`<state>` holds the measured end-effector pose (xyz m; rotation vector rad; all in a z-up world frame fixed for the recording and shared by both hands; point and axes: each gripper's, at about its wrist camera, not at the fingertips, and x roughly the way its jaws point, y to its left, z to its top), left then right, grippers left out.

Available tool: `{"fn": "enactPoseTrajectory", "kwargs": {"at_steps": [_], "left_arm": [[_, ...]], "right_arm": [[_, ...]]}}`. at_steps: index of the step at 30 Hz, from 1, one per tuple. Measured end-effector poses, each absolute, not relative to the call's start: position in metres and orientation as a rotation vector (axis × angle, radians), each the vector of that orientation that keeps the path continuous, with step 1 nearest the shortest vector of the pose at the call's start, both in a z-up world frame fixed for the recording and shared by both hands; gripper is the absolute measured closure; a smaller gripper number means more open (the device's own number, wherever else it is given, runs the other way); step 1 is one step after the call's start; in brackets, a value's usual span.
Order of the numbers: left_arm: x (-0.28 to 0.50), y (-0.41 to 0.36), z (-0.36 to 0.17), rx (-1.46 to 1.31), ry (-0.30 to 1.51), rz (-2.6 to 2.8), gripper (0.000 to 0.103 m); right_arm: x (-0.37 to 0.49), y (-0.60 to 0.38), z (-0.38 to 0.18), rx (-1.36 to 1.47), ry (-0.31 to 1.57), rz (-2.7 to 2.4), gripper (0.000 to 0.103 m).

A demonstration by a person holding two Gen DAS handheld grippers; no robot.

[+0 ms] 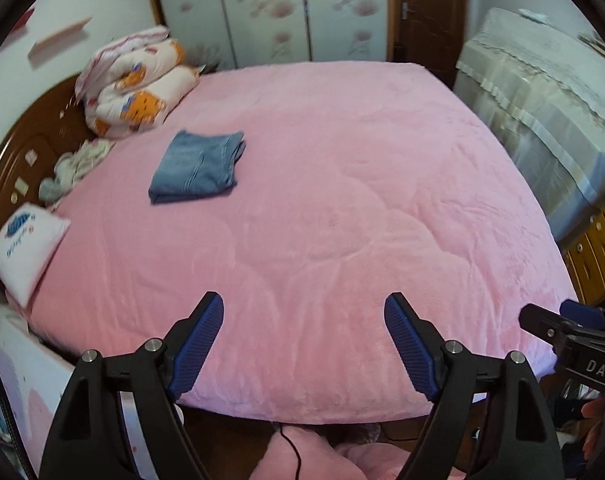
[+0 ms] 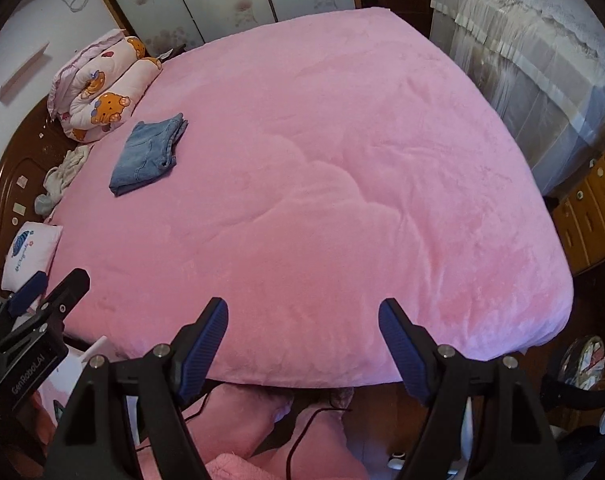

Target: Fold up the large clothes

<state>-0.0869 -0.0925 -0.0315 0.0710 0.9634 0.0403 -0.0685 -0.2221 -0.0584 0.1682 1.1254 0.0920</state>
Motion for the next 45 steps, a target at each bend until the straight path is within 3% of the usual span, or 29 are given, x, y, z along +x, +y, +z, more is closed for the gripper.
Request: {"fn": "enactPoseTrajectory", "kwargs": {"at_steps": [8, 15, 17, 19, 24, 45], "left_arm": [[-0.085, -0.088, -0.027, 0.034, 1.017, 0.04, 0.018], [-0.08, -0.078, -0.043, -0.023, 1.094, 0.065, 0.017], [-0.079, -0.079, -0.045, -0.02, 1.098, 0.059, 0.013], [-0.079, -0.079, -0.046, -0.022, 1.091, 0.048, 0.002], [-0.08, -0.088, -0.043, -0.012, 1.064, 0.012, 0.001], [-0.061, -0.094, -0.052, -0.014, 1.111, -0.015, 0.001]], "right_arm": [[-0.082, -0.212, -0.038, 0.078, 1.054, 0.063, 0.025], [-0.08, -0.209, -0.05, 0.072, 1.102, 0.089, 0.023], [-0.08, -0.211, -0.053, 0.083, 1.111, 0.088, 0.018], [-0.079, -0.213, -0.054, 0.092, 1.113, 0.084, 0.014], [-0.078, -0.214, -0.052, 0.08, 1.105, 0.074, 0.0], [-0.072, -0.207, -0.044, 0.017, 1.068, 0.118, 0.0]]}}
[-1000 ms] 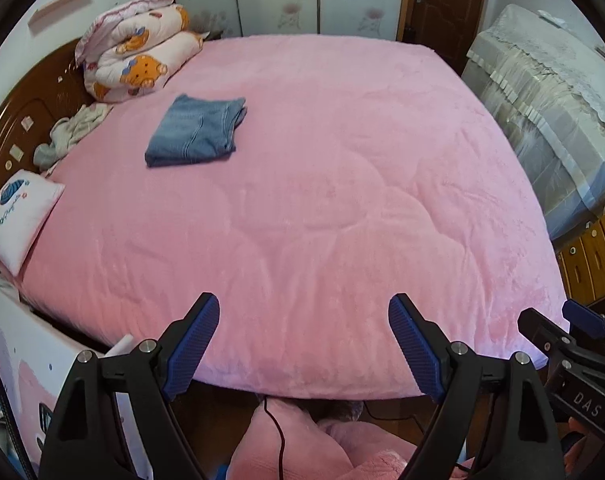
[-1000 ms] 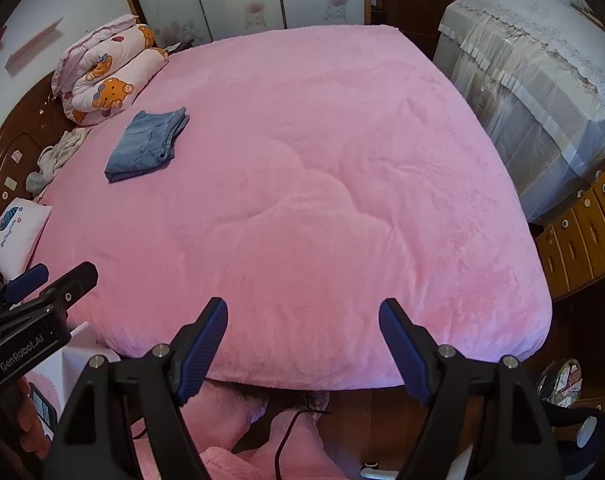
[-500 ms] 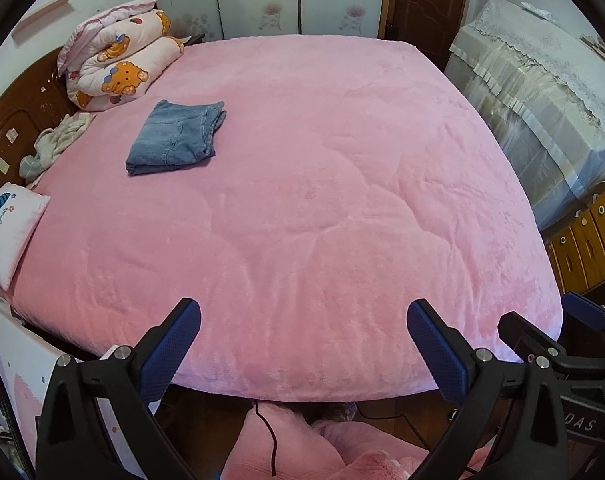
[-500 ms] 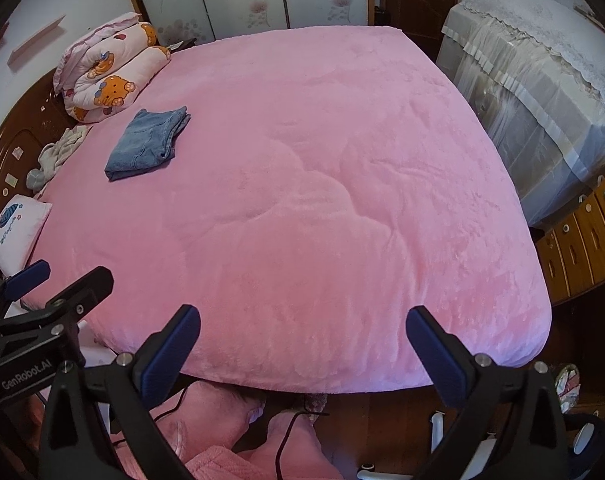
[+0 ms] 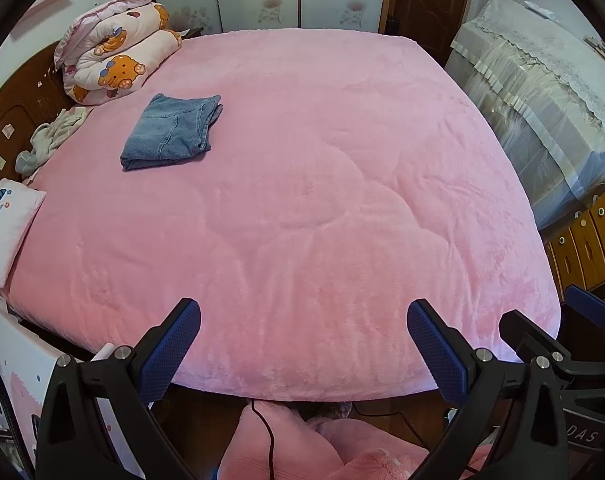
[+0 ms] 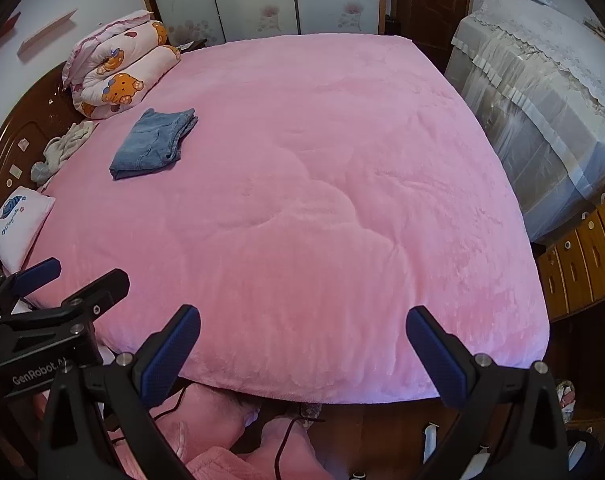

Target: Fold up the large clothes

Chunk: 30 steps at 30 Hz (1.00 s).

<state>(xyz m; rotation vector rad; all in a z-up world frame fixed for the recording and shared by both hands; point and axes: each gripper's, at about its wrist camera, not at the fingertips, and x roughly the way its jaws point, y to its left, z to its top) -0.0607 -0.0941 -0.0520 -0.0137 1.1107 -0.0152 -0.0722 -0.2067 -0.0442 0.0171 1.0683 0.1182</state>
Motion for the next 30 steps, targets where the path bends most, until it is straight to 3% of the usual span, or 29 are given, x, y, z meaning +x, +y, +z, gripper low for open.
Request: {"fn": "enactPoseTrajectory", "kwargs": {"at_steps": [30], "left_arm": [[-0.0621, -0.0997, -0.0501, -0.019, 1.101, -0.002, 0.001]], "right_arm": [[-0.0704, -0.2026, -0.0394, 0.016, 1.062, 0.12, 0.0]]}}
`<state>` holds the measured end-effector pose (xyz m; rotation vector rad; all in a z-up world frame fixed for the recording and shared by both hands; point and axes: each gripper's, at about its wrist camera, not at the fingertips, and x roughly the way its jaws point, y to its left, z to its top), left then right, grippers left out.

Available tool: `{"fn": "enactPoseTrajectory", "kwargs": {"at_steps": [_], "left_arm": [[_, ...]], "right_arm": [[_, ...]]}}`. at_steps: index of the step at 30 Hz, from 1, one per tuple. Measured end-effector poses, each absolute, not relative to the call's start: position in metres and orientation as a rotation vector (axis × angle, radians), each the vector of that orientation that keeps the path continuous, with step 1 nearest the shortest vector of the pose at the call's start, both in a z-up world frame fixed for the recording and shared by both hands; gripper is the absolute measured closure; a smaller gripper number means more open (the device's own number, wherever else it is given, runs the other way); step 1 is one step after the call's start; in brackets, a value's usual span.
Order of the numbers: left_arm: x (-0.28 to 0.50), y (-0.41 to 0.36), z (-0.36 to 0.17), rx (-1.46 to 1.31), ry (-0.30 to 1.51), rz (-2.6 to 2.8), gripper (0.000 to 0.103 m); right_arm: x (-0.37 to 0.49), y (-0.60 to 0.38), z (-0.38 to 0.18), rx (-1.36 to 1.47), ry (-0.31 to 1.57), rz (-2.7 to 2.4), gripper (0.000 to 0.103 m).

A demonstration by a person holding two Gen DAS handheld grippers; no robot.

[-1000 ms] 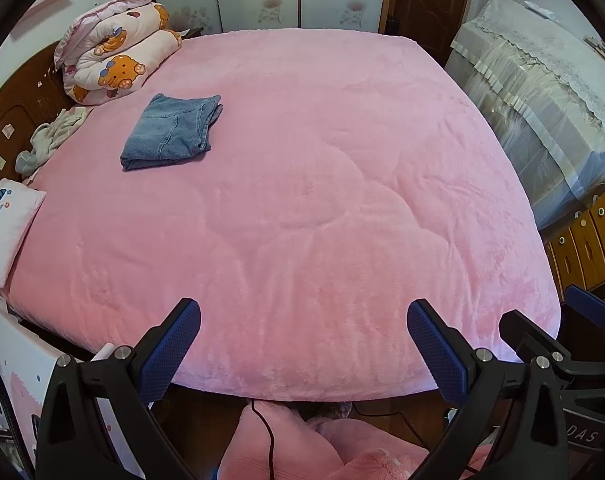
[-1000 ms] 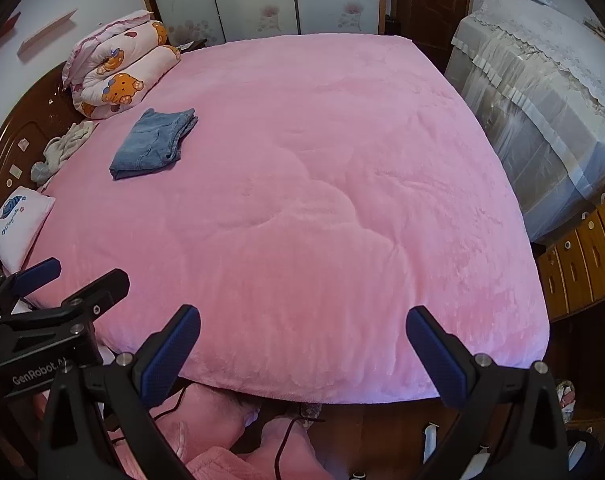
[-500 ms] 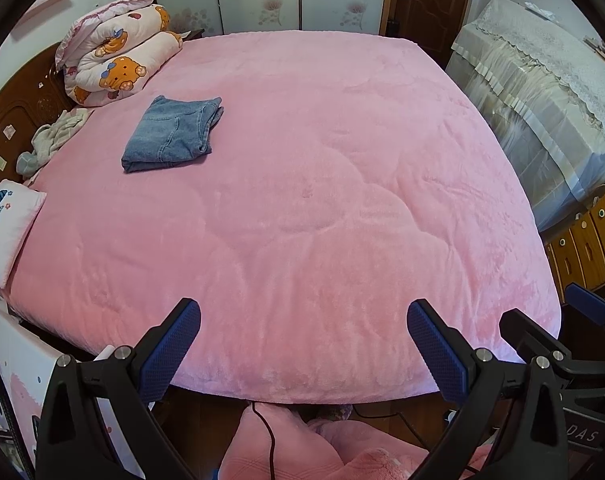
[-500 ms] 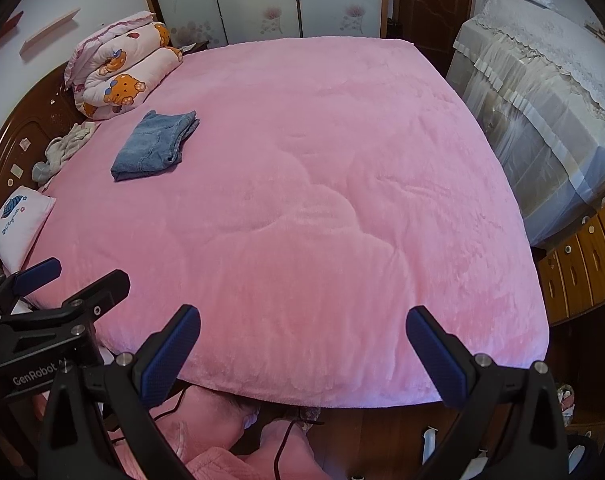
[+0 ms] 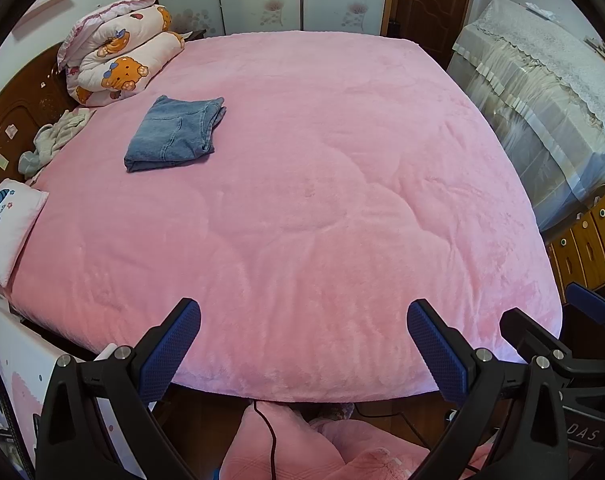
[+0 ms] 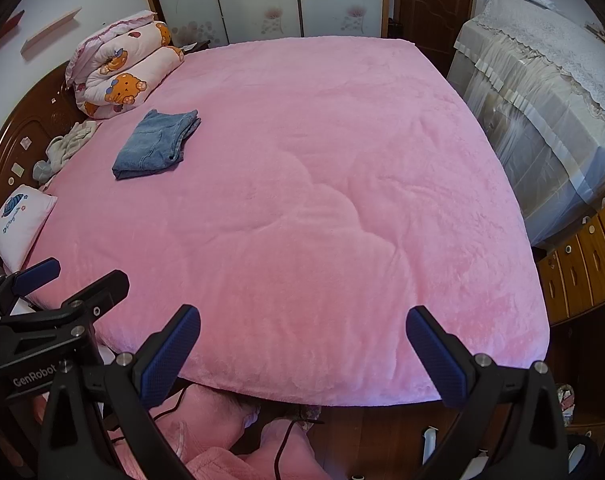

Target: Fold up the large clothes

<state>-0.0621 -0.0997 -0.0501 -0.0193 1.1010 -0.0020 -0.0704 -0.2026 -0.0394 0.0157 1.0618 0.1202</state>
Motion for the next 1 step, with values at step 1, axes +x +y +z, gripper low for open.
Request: {"fn": "enactPoseTrajectory", "kwargs": {"at_steps": [1], "left_arm": [[-0.0635, -0.1009, -0.0498, -0.021, 1.1, 0.002, 0.001]], "right_arm": [[-0.0708, -0.2024, -0.0398, 0.016, 1.061, 0.12, 0.0]]}}
